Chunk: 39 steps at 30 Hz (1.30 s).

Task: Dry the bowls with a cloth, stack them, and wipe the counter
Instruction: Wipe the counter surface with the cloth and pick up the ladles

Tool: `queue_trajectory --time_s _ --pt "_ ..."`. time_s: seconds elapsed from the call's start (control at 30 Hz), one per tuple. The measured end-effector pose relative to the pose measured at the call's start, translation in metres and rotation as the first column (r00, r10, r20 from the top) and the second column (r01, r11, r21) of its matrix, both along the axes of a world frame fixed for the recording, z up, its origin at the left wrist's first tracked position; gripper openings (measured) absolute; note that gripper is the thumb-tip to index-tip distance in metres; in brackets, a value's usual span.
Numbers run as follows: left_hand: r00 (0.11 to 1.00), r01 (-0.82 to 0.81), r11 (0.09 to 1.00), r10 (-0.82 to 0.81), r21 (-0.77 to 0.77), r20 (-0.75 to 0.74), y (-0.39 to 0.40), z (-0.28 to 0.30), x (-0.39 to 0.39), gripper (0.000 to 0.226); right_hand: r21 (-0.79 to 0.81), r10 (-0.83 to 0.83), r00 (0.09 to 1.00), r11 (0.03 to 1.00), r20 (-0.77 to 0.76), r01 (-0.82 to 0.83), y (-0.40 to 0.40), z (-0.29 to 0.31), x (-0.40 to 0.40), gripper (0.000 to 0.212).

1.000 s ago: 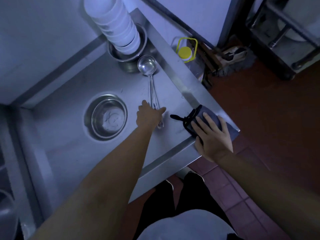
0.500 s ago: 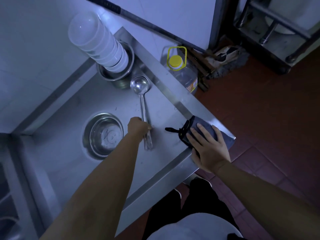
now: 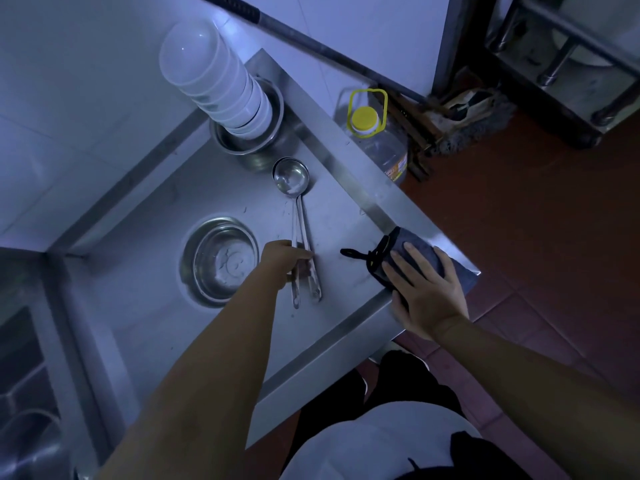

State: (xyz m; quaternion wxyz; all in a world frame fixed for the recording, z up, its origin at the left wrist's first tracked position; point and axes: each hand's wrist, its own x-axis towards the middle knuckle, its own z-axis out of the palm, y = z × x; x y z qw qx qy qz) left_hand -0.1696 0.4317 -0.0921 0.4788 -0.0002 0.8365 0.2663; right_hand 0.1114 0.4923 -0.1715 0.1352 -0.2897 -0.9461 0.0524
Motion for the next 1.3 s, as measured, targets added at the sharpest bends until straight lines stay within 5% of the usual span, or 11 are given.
queue_trajectory --time_s 0.37,0.57,0.73,0.87,1.13,1.3 --pt "0.921 0.203 0.975 -0.223 -0.094 -0.321 -0.010 -0.022 0.000 0.018 0.000 0.008 1.000 1.000 0.022 -0.008 0.000 -0.001 0.000 0.048" --pt "0.930 0.229 0.968 -0.247 -0.098 -0.270 -0.034 -0.023 0.012 0.024 -0.070 0.038 0.982 0.997 0.188 -0.025 0.002 0.008 -0.001 0.055" --pt "0.953 0.232 0.964 -0.253 -0.132 -0.168 -0.079 -0.022 0.035 0.006 -0.157 0.336 0.896 0.940 0.289 -0.302 0.049 0.006 -0.008 0.059" --pt "0.973 0.173 0.979 -0.187 -0.108 -0.139 -0.115 -0.016 0.058 0.015 -0.147 0.428 0.800 0.902 0.420 -0.405 0.097 0.006 -0.042 0.062" --pt "0.985 0.088 0.987 -0.107 -0.138 -0.139 -0.180 -0.013 0.084 0.013 -0.192 0.078 0.905 0.981 0.417 0.004 0.122 0.029 -0.167 0.066" --pt "0.981 0.055 0.984 -0.085 -0.169 -0.175 -0.202 -0.011 0.084 0.010 -0.265 0.032 0.882 0.958 0.469 0.106 0.141 0.039 -0.233 0.072"
